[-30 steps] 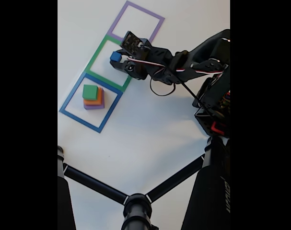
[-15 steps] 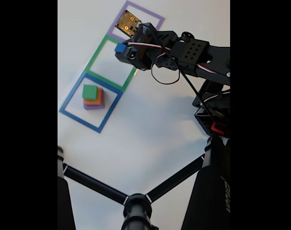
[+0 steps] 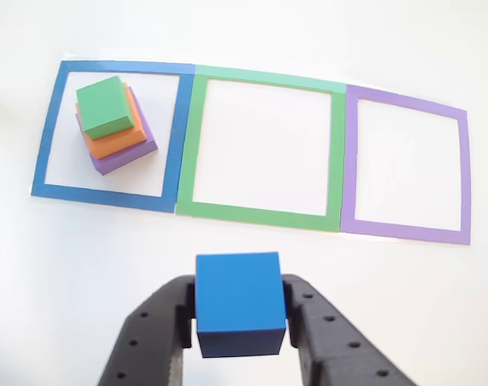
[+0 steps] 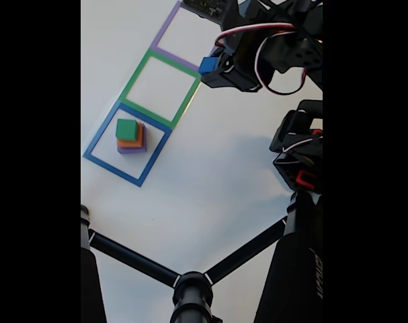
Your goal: Tower of hanoi
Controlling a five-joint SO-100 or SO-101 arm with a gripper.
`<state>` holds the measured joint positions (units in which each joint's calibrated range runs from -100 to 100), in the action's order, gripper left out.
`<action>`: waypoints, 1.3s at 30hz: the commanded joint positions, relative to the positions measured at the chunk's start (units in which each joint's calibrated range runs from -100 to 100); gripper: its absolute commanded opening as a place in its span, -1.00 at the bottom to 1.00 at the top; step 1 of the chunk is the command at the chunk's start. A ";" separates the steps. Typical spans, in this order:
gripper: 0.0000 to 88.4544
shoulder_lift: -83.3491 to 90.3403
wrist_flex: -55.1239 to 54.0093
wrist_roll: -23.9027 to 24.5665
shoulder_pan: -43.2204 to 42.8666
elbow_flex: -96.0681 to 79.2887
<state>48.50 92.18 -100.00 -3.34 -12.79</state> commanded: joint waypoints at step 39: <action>-0.95 1.60 -68.70 0.00 -22.84 -50.39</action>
<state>55.42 37.53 -99.46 -24.52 -61.58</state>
